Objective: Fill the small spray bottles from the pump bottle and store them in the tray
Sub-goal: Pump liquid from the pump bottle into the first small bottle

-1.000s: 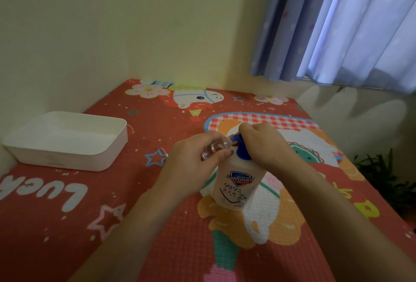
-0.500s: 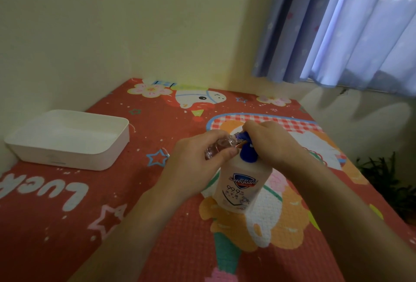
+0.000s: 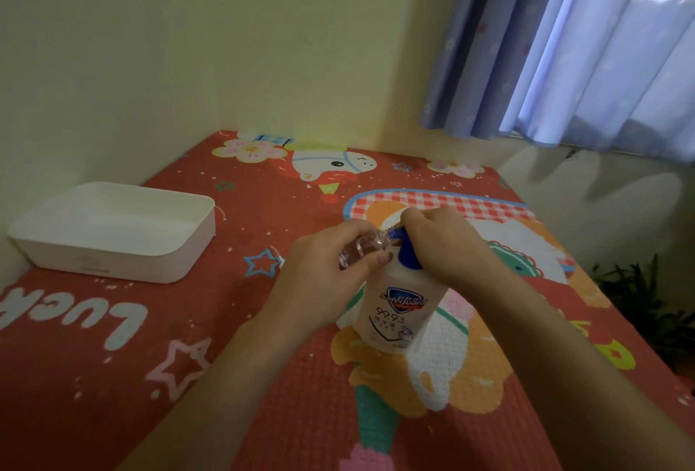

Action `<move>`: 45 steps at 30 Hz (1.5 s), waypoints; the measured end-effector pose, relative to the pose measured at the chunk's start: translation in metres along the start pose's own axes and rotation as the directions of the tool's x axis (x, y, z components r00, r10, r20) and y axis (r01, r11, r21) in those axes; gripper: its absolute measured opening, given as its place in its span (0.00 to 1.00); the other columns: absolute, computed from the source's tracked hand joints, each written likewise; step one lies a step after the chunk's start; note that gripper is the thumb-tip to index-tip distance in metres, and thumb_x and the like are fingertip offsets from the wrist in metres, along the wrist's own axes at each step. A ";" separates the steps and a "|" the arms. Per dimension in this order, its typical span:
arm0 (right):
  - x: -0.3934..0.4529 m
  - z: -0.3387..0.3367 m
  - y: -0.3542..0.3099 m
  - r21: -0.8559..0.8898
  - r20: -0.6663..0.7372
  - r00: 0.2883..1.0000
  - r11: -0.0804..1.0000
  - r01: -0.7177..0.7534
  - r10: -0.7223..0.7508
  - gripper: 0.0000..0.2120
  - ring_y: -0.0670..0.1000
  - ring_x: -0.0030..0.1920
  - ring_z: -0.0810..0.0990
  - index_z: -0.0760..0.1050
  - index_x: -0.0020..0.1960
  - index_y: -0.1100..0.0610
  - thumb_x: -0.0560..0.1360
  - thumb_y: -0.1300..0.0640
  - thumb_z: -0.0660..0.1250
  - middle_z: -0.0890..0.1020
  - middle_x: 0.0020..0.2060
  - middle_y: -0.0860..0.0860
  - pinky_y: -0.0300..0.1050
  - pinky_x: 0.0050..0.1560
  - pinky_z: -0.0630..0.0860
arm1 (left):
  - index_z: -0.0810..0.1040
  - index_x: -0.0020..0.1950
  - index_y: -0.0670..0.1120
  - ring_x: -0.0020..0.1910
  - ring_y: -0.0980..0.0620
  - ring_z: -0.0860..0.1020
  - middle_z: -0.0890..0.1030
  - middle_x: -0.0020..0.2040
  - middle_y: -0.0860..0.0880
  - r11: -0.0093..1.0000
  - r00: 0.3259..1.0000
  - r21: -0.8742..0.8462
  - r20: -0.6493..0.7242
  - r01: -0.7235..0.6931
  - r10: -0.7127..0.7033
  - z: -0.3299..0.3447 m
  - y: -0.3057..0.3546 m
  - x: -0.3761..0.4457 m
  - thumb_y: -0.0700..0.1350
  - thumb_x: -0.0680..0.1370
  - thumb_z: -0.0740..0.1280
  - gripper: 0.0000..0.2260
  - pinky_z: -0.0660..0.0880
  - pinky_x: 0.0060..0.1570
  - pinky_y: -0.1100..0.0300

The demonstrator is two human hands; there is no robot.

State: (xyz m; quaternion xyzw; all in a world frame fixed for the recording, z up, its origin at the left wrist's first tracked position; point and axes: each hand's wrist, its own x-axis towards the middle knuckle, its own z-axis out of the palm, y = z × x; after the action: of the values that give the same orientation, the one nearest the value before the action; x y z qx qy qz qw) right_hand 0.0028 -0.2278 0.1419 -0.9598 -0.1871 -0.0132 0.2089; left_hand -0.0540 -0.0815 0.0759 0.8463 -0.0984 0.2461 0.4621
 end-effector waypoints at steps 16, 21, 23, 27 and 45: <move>-0.003 -0.010 -0.003 0.062 -0.032 0.998 0.996 -0.056 0.058 0.04 0.52 0.41 0.70 0.65 0.47 0.58 0.80 0.59 0.55 0.74 0.43 0.57 0.43 0.42 0.68 | 0.81 0.54 0.53 0.44 0.58 0.80 0.83 0.44 0.57 0.999 1.000 0.023 0.005 -0.030 0.030 -0.002 0.006 0.003 0.54 0.78 0.69 0.08 0.76 0.43 0.57; 0.001 -0.004 0.000 0.019 -0.007 1.000 1.000 -0.025 0.025 0.12 0.47 0.31 0.64 0.64 0.38 0.55 0.81 0.60 0.52 0.68 0.32 0.51 0.41 0.32 0.62 | 0.81 0.52 0.52 0.44 0.58 0.80 0.83 0.44 0.57 0.999 1.000 0.036 -0.007 -0.019 0.019 -0.002 0.004 0.003 0.51 0.77 0.70 0.06 0.75 0.43 0.57; 0.001 0.000 0.003 0.038 -0.005 1.000 0.999 -0.020 0.021 0.12 0.44 0.29 0.62 0.67 0.40 0.56 0.81 0.61 0.50 0.65 0.30 0.48 0.37 0.32 0.62 | 0.81 0.53 0.53 0.45 0.57 0.80 0.83 0.45 0.57 1.000 1.000 0.022 -0.006 -0.002 0.002 -0.001 0.003 0.002 0.51 0.77 0.71 0.06 0.75 0.44 0.58; 0.001 0.001 0.002 0.069 -0.013 1.000 0.998 -0.012 0.013 0.10 0.44 0.29 0.62 0.69 0.45 0.59 0.80 0.60 0.51 0.65 0.30 0.47 0.40 0.32 0.63 | 0.81 0.52 0.52 0.45 0.57 0.80 0.83 0.45 0.57 1.000 1.000 0.014 -0.027 0.003 -0.002 0.002 0.002 0.001 0.50 0.77 0.71 0.05 0.75 0.43 0.60; -0.002 -0.012 -0.001 0.115 0.042 0.999 0.993 -0.031 0.026 0.10 0.46 0.31 0.65 0.68 0.46 0.59 0.81 0.59 0.51 0.69 0.33 0.51 0.39 0.34 0.65 | 0.81 0.55 0.54 0.42 0.59 0.80 0.83 0.44 0.57 0.999 0.999 0.036 0.001 -0.035 0.035 -0.003 0.007 0.004 0.54 0.78 0.69 0.09 0.74 0.39 0.65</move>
State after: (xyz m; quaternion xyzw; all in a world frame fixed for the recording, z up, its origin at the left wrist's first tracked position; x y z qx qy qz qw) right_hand 0.0012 -0.2322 0.1533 -0.9487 -0.1782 0.0200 0.2603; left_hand -0.0544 -0.0824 0.0843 0.8527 -0.1090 0.2558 0.4423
